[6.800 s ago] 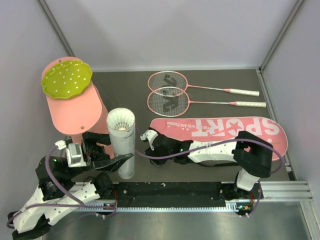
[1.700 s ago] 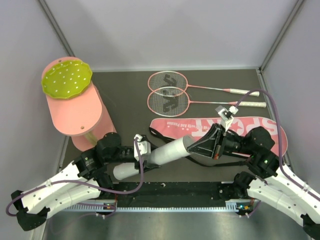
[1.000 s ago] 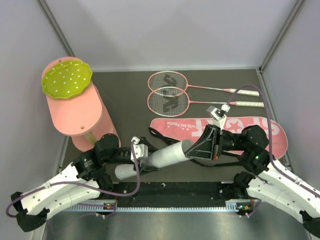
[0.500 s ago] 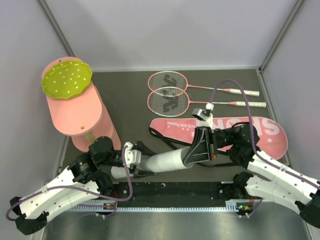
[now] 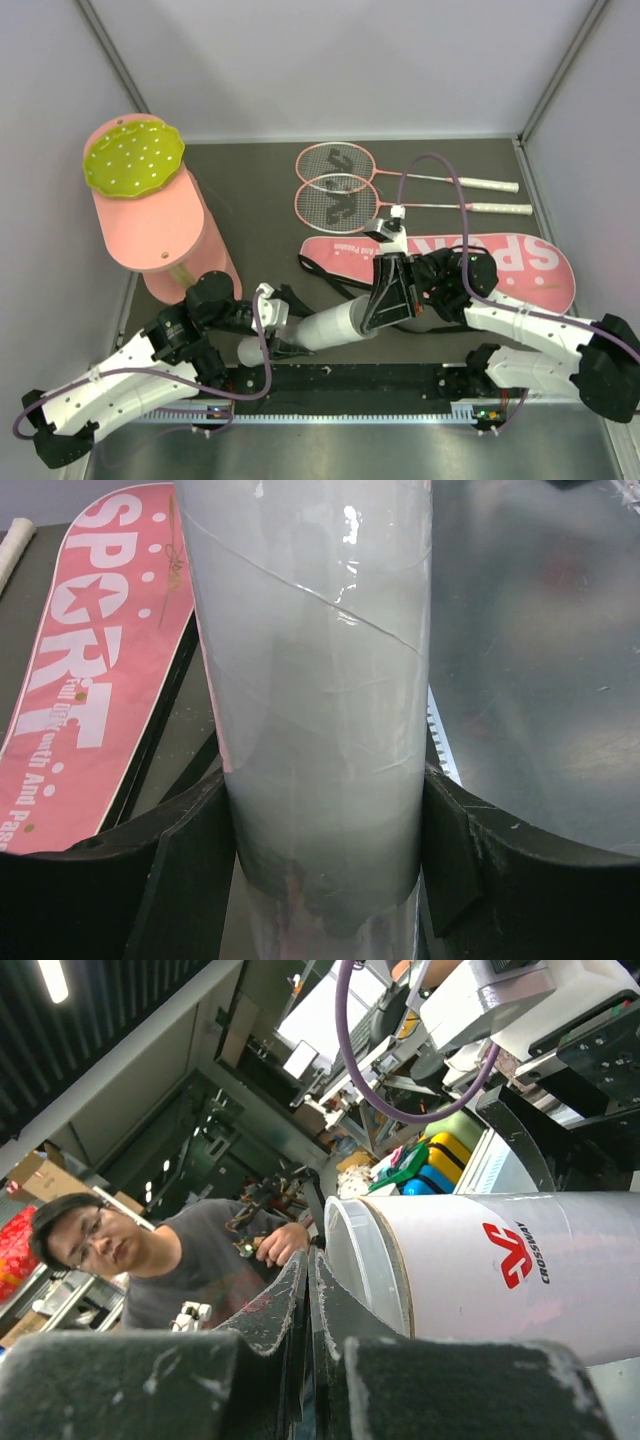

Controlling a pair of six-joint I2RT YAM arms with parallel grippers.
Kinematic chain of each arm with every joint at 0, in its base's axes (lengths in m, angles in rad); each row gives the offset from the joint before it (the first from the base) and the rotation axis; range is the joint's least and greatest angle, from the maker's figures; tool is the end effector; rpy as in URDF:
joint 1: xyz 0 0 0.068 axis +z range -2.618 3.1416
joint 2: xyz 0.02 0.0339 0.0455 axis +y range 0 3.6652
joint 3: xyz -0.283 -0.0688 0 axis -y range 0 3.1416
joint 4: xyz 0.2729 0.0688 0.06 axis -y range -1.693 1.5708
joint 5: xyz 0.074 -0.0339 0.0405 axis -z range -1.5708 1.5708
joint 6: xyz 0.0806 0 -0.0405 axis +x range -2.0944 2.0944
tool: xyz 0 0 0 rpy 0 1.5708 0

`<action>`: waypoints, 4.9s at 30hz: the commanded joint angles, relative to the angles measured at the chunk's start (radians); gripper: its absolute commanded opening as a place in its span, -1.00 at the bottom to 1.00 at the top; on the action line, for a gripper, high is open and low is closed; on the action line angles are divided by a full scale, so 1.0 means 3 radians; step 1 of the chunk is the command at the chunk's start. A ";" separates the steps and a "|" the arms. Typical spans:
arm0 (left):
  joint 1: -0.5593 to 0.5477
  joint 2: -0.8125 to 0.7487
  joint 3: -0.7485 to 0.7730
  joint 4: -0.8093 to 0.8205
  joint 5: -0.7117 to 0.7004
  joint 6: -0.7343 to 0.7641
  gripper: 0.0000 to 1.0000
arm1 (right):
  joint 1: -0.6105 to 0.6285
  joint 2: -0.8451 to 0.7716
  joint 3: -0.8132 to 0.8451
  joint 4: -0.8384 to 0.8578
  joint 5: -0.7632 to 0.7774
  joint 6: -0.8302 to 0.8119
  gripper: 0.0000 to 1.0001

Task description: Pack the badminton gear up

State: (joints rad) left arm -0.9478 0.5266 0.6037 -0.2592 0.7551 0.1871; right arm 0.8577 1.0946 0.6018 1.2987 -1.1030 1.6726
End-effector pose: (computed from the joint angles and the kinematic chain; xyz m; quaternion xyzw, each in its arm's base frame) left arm 0.0563 -0.1730 0.3125 0.5829 0.4756 -0.4839 0.4471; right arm 0.0996 0.2252 0.3684 -0.3204 0.4845 0.8124 0.0513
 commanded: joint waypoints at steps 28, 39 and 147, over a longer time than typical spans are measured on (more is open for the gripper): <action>-0.0062 0.0571 0.1102 -0.0778 0.0357 0.1024 -1.00 | 0.0157 0.0406 0.1839 -0.6799 0.0777 -0.3862 -1.00; -0.0062 0.0525 0.0948 -0.0154 0.0070 0.0798 -1.00 | 0.0592 0.0391 0.1788 -0.6165 0.0894 -0.3586 -1.00; -0.0062 0.1072 0.0371 -0.0271 -0.2021 -0.0087 -1.00 | 0.1180 0.0135 0.2197 -0.7586 0.6146 -0.4179 -1.00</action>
State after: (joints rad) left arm -0.9695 0.8639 0.7021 -0.3870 0.1696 0.1947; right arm 1.2152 1.1320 1.2697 -0.9501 0.6697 0.4400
